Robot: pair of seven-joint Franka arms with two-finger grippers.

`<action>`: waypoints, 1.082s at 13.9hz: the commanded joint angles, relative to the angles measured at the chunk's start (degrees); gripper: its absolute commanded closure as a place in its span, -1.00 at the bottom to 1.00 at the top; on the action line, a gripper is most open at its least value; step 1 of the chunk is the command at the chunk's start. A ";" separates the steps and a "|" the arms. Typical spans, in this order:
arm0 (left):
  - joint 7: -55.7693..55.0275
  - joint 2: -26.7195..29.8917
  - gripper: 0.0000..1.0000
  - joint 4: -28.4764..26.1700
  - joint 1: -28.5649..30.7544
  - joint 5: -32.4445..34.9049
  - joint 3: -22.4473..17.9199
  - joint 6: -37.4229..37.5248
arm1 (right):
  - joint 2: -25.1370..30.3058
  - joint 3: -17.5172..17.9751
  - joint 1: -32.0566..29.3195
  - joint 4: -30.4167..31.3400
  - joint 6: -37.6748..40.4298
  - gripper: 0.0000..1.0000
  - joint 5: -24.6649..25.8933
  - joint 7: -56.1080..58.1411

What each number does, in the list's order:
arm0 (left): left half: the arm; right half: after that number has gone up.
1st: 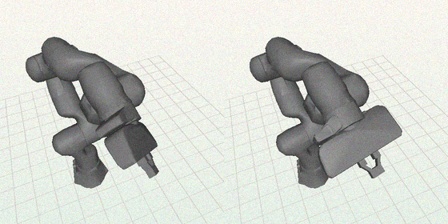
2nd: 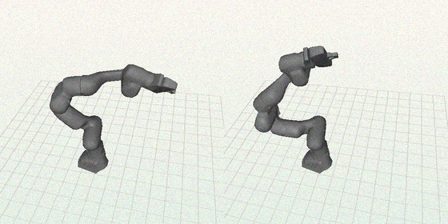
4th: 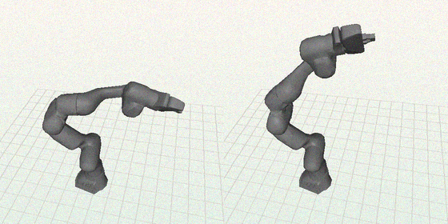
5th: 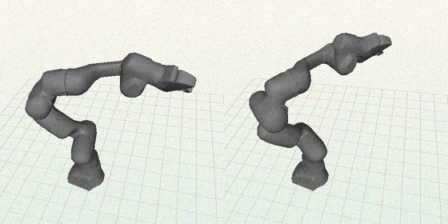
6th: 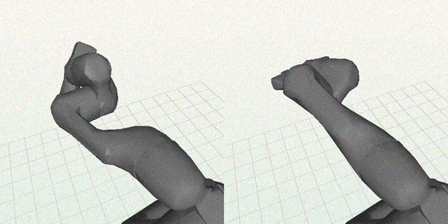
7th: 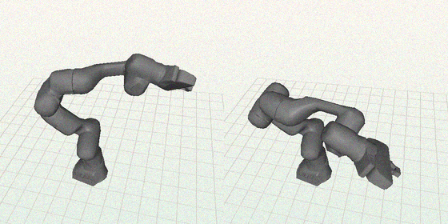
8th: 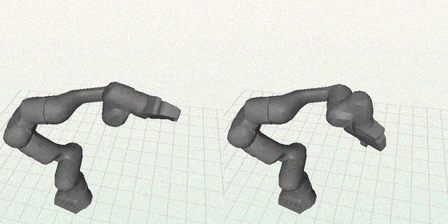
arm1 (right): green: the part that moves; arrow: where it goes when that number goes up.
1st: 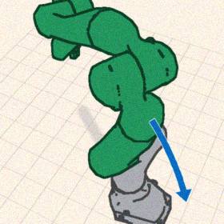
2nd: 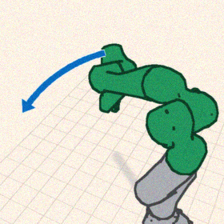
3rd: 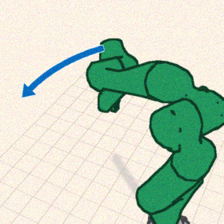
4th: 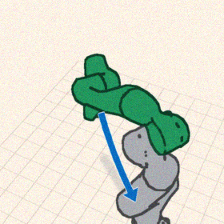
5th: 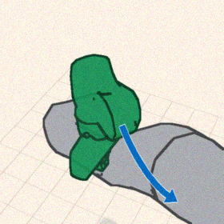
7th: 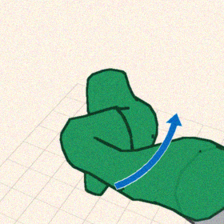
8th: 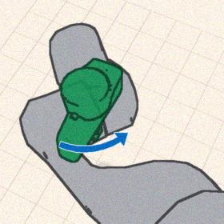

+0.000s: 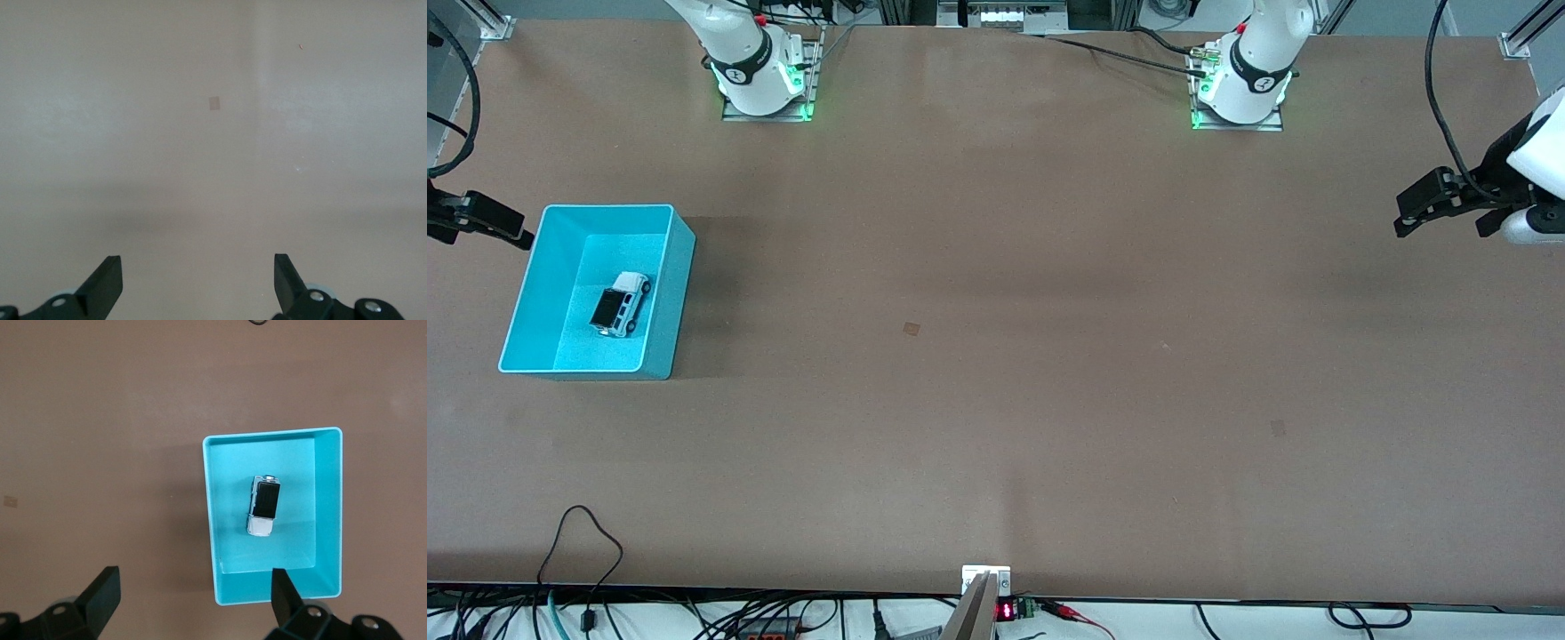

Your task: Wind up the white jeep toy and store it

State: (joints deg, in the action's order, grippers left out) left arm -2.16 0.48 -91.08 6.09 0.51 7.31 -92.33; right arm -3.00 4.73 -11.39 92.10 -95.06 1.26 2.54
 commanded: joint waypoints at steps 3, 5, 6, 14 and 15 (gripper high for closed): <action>0.40 1.19 -1.00 0.37 -0.11 -0.86 -0.19 1.44 | -0.95 -4.10 5.66 -1.92 1.19 -1.00 -0.64 -0.43; 0.31 1.54 -1.00 0.37 -0.03 -0.86 -0.46 1.88 | -1.13 -4.38 6.12 -1.83 0.85 -1.00 -0.56 -0.43; 0.31 1.54 -1.00 0.37 -0.03 -0.86 -0.46 1.89 | -1.74 -4.38 6.29 -1.83 0.75 -1.00 -0.64 -0.43; 0.40 1.54 -1.00 0.37 0.85 -0.86 -0.55 1.80 | -1.39 -4.29 8.05 -0.61 0.67 -1.00 -0.82 -0.69; 0.40 1.54 -1.00 0.37 1.38 -0.86 -0.46 1.80 | -1.39 -4.29 7.97 -0.43 0.67 -1.00 -0.91 -0.69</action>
State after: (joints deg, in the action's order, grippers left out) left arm -2.18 1.32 -91.05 6.40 0.51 6.87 -91.51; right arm -4.23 1.22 -3.93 91.95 -95.10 1.26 2.36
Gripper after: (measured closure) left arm 0.000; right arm 0.000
